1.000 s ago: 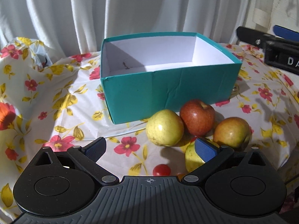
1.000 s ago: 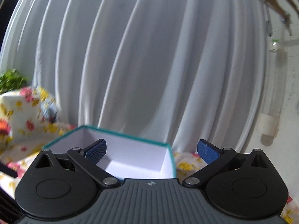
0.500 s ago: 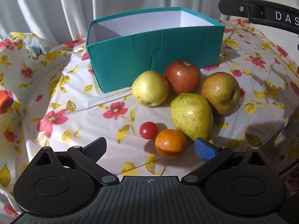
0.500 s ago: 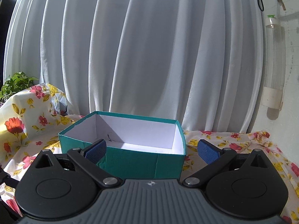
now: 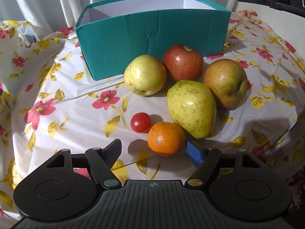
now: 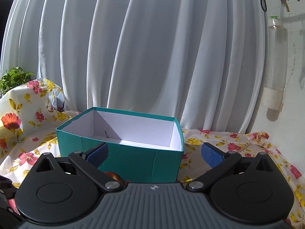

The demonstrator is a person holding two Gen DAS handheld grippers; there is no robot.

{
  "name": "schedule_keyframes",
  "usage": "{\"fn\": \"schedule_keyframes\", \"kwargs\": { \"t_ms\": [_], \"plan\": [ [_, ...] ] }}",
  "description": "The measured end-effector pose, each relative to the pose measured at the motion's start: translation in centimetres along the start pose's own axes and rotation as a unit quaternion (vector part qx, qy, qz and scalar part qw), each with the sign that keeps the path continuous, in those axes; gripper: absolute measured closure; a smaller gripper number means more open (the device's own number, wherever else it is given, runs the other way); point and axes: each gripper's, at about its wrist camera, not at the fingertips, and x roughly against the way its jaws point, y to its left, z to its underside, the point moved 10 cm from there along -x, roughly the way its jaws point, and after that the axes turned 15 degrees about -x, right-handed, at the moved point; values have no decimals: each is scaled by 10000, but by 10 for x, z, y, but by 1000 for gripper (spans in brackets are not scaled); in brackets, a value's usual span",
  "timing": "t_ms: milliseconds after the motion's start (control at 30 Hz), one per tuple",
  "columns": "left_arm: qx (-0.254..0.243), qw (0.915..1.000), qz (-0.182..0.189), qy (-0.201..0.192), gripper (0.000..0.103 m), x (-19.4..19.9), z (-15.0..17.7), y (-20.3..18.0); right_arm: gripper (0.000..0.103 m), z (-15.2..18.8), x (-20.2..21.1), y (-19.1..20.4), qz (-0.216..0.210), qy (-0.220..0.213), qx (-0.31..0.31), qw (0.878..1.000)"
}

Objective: Organize fruits
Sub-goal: 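Close the left tool on the orange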

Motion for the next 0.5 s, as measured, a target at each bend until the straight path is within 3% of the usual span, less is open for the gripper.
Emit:
{"fn": "schedule_keyframes", "kwargs": {
  "t_ms": [167,500],
  "plan": [
    [-29,9999,115,64,41,-6,-2,-5,0,2,-2,1,7,70,6,10000],
    [-80,9997,241,15,57,-9,-7,-10,0,9,-6,0,73,205,37,9998]
  ]
}}
